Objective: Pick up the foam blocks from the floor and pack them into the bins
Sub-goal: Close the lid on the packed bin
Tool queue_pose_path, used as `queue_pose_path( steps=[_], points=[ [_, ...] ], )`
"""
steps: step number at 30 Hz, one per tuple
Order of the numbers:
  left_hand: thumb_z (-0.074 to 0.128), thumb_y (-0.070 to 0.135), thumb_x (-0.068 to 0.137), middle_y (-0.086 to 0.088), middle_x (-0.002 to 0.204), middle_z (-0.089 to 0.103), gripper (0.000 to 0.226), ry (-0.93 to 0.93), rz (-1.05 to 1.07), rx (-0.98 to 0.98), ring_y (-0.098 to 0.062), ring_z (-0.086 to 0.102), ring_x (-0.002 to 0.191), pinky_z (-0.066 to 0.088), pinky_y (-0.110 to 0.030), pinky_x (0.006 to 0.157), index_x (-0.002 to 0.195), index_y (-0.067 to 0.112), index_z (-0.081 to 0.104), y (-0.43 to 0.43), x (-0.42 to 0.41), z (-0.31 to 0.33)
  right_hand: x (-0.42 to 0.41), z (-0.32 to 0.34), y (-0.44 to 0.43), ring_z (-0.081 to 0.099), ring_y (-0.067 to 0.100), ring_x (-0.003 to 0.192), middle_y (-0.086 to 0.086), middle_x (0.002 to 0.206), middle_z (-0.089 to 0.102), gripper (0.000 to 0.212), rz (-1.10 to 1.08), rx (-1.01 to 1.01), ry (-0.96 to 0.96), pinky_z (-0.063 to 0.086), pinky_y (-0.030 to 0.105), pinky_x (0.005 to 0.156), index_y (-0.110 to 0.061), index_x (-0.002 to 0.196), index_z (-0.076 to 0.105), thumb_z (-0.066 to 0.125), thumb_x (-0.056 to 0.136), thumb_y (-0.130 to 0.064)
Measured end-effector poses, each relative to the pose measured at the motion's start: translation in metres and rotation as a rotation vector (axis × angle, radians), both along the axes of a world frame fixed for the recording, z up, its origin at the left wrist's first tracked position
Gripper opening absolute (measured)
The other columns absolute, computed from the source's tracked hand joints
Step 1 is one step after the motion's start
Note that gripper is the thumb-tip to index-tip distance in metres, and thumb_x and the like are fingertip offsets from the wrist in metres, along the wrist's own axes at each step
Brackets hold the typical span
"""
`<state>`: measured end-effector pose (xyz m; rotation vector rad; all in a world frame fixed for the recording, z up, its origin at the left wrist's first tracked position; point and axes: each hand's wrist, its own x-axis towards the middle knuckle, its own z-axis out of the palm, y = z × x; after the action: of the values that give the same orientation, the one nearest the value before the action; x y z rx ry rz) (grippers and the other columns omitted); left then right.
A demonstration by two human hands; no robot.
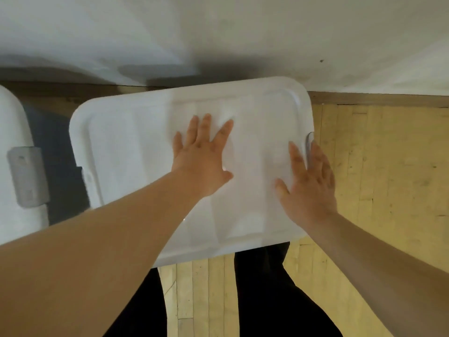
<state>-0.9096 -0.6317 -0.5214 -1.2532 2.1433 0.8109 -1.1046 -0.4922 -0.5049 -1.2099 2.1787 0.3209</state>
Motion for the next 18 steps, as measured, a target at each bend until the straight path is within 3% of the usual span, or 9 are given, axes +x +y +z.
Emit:
queue_pose_path(
  steps=[3, 7, 10, 12, 14, 15, 16, 18],
  points=[
    [0.059, 0.06, 0.093, -0.003, 0.168, -0.016, 0.1, 0.015, 0.263, -0.041, -0.034, -0.012, 0.156, 0.001, -0.052, 0.126, 0.156, 0.045, -0.016, 0.006, 0.064, 0.01, 0.075, 0.009, -0.02, -0.025, 0.03, 0.154, 0.002, 0.163, -0.036, 0.097, 0.175, 0.018, -0.132, -0.006, 0.05, 0.126, -0.049, 0.153, -0.023, 0.053, 0.095, -0.054],
    [0.059, 0.065, 0.091, -0.001, 0.166, -0.009, 0.097, -0.113, 0.498, -0.107, -0.036, 0.0, 0.155, 0.008, -0.057, 0.124, 0.156, 0.044, -0.011, 0.02, 0.169, 0.012, 0.172, -0.003, -0.06, -0.032, 0.044, 0.148, 0.004, 0.157, -0.046, 0.111, 0.368, 0.102, -0.207, -0.003, 0.066, 0.122, -0.049, 0.151, -0.029, 0.059, 0.087, -0.066],
    [0.073, 0.059, 0.084, 0.0, 0.168, -0.006, 0.11, -0.109, 0.73, 0.004, -0.036, 0.006, 0.155, 0.02, -0.058, 0.121, 0.156, 0.047, -0.009, 0.028, 0.23, 0.008, 0.22, -0.018, -0.096, -0.045, 0.057, 0.133, 0.005, 0.141, -0.063, 0.133, 0.336, 0.376, -0.176, -0.006, 0.077, 0.114, -0.049, 0.139, -0.047, 0.064, 0.071, -0.08],
    [0.08, 0.057, 0.078, 0.001, 0.168, 0.006, 0.12, -0.078, 0.88, 0.134, -0.036, 0.024, 0.151, 0.036, -0.056, 0.114, 0.156, 0.048, -0.011, 0.031, 0.255, -0.002, 0.234, -0.021, -0.11, -0.048, 0.061, 0.127, 0.007, 0.128, -0.071, 0.145, 0.301, 0.553, -0.126, -0.005, 0.08, 0.112, -0.045, 0.125, -0.058, 0.068, 0.063, -0.084],
    [0.084, 0.059, 0.073, 0.002, 0.164, 0.027, 0.128, -0.04, 1.015, 0.25, -0.034, 0.051, 0.135, 0.055, -0.045, 0.09, 0.153, 0.053, -0.016, 0.03, 0.269, -0.006, 0.238, -0.018, -0.115, -0.05, 0.06, 0.126, 0.007, 0.124, -0.073, 0.147, 0.266, 0.624, -0.117, -0.005, 0.079, 0.113, -0.044, 0.12, -0.059, 0.069, 0.061, -0.084],
    [0.084, 0.058, 0.073, 0.004, 0.16, 0.036, 0.129, -0.005, 1.054, 0.285, -0.031, 0.058, 0.126, 0.057, -0.038, 0.078, 0.153, 0.053, -0.017, 0.03, 0.272, -0.007, 0.24, -0.015, -0.116, -0.051, 0.058, 0.126, 0.006, 0.123, -0.073, 0.147, 0.263, 0.638, -0.125, -0.006, 0.078, 0.113, -0.044, 0.121, -0.059, 0.07, 0.061, -0.084],
    [0.085, 0.054, 0.076, 0.006, 0.157, 0.042, 0.128, 0.042, 1.071, 0.299, -0.029, 0.061, 0.122, 0.056, -0.034, 0.074, 0.154, 0.052, -0.016, 0.03, 0.272, -0.011, 0.242, -0.012, -0.117, -0.052, 0.057, 0.126, 0.005, 0.124, -0.073, 0.147, 0.266, 0.648, -0.129, -0.006, 0.077, 0.114, -0.045, 0.122, -0.059, 0.07, 0.061, -0.084],
    [0.084, 0.043, 0.082, 0.008, 0.153, 0.046, 0.123, 0.12, 1.105, 0.315, -0.027, 0.06, 0.123, 0.055, -0.038, 0.084, 0.158, 0.047, -0.013, 0.029, 0.265, -0.015, 0.246, -0.009, -0.119, -0.052, 0.056, 0.126, 0.005, 0.124, -0.074, 0.148, 0.284, 0.667, -0.113, -0.006, 0.076, 0.115, -0.045, 0.12, -0.061, 0.069, 0.06, -0.084]
  ],
)
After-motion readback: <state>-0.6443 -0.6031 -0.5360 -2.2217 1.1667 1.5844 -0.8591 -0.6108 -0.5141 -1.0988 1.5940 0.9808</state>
